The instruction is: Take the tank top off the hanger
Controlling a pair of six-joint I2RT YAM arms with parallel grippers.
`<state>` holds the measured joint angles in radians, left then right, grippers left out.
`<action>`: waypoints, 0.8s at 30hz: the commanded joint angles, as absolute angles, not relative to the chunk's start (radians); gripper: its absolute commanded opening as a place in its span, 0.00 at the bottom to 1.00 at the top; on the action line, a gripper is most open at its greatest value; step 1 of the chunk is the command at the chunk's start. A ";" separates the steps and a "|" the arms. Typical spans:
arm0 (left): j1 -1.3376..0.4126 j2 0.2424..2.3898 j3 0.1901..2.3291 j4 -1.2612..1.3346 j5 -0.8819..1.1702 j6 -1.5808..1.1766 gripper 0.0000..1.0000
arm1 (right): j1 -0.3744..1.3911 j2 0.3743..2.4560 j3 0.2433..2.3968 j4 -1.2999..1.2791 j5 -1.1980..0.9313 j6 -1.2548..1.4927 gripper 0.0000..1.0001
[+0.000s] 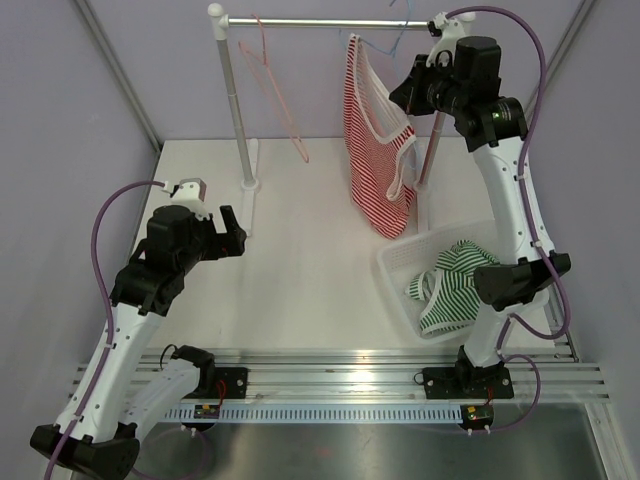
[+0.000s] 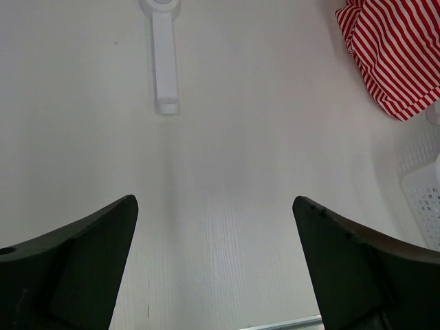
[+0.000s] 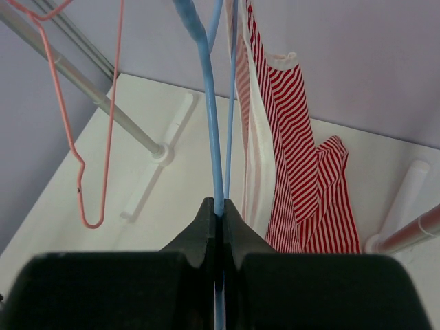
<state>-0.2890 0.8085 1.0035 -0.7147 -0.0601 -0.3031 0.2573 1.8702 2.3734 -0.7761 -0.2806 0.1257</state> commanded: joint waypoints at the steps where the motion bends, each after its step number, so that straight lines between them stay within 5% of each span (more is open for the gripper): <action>1: -0.284 0.813 1.009 -0.661 -0.040 -0.290 0.99 | 0.262 1.784 2.391 -0.750 -0.348 0.216 0.00; 10: -0.288 0.828 1.190 -0.684 0.029 -0.345 0.99 | 0.403 1.691 2.315 -0.868 -0.241 0.245 0.00; 24: -0.527 1.055 1.624 -0.620 -0.011 -0.230 0.99 | 0.656 1.467 2.108 -0.888 -0.011 0.298 0.00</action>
<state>-0.4759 1.0054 1.5608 -0.6846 -0.0231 -0.3027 0.6357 1.5444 2.1006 -0.9268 -0.0624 0.2737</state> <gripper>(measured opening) 0.988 0.032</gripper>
